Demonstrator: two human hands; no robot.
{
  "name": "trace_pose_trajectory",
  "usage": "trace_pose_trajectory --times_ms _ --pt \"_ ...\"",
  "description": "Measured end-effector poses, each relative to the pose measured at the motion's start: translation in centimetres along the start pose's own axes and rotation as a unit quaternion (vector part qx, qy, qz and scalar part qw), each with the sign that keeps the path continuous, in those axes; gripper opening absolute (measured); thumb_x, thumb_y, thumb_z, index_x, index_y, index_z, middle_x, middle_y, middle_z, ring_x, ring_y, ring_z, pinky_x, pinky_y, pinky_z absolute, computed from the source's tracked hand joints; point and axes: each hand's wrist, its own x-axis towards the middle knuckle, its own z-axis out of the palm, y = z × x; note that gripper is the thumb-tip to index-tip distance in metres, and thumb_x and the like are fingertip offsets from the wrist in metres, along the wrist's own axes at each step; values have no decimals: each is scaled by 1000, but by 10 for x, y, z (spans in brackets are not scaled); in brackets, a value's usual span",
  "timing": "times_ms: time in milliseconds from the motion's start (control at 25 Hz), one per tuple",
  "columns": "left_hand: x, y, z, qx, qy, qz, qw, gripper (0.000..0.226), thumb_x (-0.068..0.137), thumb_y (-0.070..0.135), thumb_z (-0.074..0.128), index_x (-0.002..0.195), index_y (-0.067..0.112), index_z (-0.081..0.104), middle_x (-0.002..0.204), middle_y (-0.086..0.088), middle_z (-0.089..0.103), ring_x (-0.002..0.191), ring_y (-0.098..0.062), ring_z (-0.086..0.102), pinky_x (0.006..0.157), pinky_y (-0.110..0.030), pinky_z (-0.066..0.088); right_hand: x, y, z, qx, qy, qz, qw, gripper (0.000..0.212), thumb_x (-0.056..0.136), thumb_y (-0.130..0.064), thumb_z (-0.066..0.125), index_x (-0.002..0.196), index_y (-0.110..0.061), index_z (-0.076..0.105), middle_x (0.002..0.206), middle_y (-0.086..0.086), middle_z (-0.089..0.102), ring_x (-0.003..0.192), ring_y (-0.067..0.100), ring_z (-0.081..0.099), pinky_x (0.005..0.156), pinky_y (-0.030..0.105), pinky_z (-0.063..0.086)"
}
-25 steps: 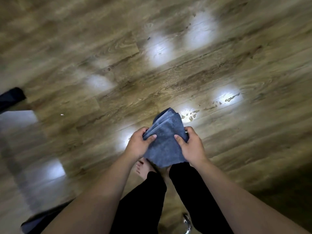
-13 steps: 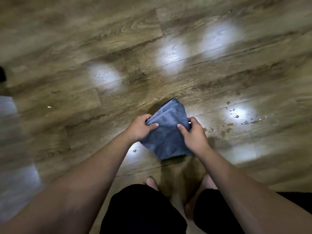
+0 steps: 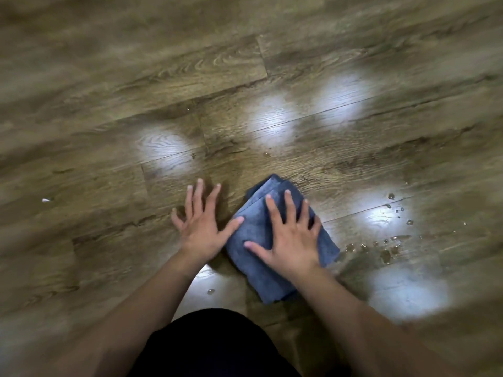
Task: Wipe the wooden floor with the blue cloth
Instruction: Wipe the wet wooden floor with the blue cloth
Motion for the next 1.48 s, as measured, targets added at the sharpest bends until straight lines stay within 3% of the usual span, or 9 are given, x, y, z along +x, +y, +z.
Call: trace_pose_trajectory --times_ms 120,240,400,640,720,920,1120,1280,1480 --pt "10 -44 1 10 71 -84 994 80 87 76 21 157 35 20 170 2 -3 155 -18 -9 113 -73 7 -18 -23 26 -47 -28 -44 998 119 62 -98 35 159 -31 13 166 15 4 144 58 4 106 79 6" --pt "20 -90 -2 18 125 -172 977 79 90 71 19 157 30 24 170 -4 3 156 -20 -4 115 -72 7 -30 -21 48 -73 10 -75 994 107 69 -83 54 157 -34 20 166 14 10 145 57 7 105 79 12" --pt "21 -117 13 12 186 -152 971 68 92 63 35 152 31 34 166 -6 20 155 -23 7 116 -67 7 -13 -9 58 -84 77 -81 990 95 69 -61 62 154 -41 27 166 8 15 143 54 18 104 73 18" --pt "22 -113 5 4 187 -158 970 68 89 61 40 150 31 42 167 -4 21 156 -23 9 118 -64 6 35 -19 34 -72 90 -36 993 81 73 -51 60 149 -39 37 162 8 23 139 54 23 101 71 23" --pt "20 -111 8 20 176 -158 971 69 90 64 36 151 33 39 168 -3 17 156 -23 6 118 -65 5 80 -21 17 -55 92 -12 994 77 78 -50 63 149 -41 35 162 7 21 137 54 23 100 73 24" --pt "23 -115 7 34 154 -152 976 68 92 65 34 153 37 34 169 -1 12 156 -23 1 117 -62 -2 155 -58 -3 -21 95 13 995 68 86 -69 33 150 -49 23 164 4 12 140 54 17 102 77 19" --pt "24 -121 2 -17 113 -169 979 65 91 53 37 155 45 23 170 5 0 154 -14 -12 117 -59 -10 87 -92 18 -84 56 -147 984 72 85 -59 56 151 -47 29 167 -1 8 144 51 11 110 68 16" --pt "31 -127 -11 -46 -1 -174 984 73 97 55 43 155 54 -1 162 8 -35 145 -10 -38 110 -68 -19 19 -67 40 -132 42 -276 951 86 67 -52 76 147 -39 45 164 2 25 144 50 23 108 68 26" --pt "47 -122 -30 -135 -118 -253 951 112 84 66 62 142 56 -33 125 8 -68 124 -15 -60 97 -79 -22 39 -9 11 -128 35 -240 962 83 67 -40 79 144 -29 51 159 1 36 140 45 35 99 63 36"
